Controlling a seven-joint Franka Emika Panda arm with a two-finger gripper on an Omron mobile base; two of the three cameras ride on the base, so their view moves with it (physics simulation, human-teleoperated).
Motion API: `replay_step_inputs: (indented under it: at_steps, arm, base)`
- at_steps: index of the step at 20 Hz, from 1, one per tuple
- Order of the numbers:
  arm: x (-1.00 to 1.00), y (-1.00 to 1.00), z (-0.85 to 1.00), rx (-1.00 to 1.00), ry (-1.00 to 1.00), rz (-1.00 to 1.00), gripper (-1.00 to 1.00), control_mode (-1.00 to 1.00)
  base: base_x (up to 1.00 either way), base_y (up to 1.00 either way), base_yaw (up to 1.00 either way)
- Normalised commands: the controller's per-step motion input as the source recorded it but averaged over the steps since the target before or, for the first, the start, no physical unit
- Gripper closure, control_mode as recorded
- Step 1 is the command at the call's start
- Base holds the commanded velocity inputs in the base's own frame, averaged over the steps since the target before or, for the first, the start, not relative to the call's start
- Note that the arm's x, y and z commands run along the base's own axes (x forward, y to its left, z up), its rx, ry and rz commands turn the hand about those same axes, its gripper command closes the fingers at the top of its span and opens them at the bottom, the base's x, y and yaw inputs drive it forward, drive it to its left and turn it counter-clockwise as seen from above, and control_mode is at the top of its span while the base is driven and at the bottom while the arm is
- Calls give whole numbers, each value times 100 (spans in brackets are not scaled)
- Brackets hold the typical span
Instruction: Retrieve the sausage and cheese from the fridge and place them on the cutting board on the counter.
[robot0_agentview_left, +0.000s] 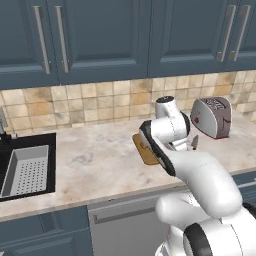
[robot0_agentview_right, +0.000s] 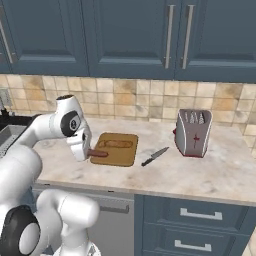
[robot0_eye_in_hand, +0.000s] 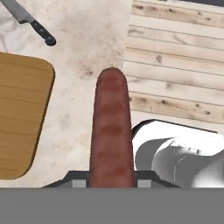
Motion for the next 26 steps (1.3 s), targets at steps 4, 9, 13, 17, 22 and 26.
replay_step_inputs:
  at_steps: [4, 9, 13, 17, 22, 26]
  arm:
    - [40, -34, -12, 5, -1, -12, 100, -100]
    - [19, -22, -26, 1, 0, -5, 100, -100]
    - [33, 0, -35, 0, -1, 0, 100, -100]
    - [32, 0, -33, 0, -7, 0, 100, -100]
    - [18, 0, -6, 0, -11, 0, 100, -100]
    - [17, 1, -4, 0, -9, 0, 100, -100]
  base:
    - [0, 0, 0]
    - [0, 0, 0]
    - [0, 0, 0]
    - [0, 0, 0]
    - [0, 0, 0]
    - [0, 0, 0]
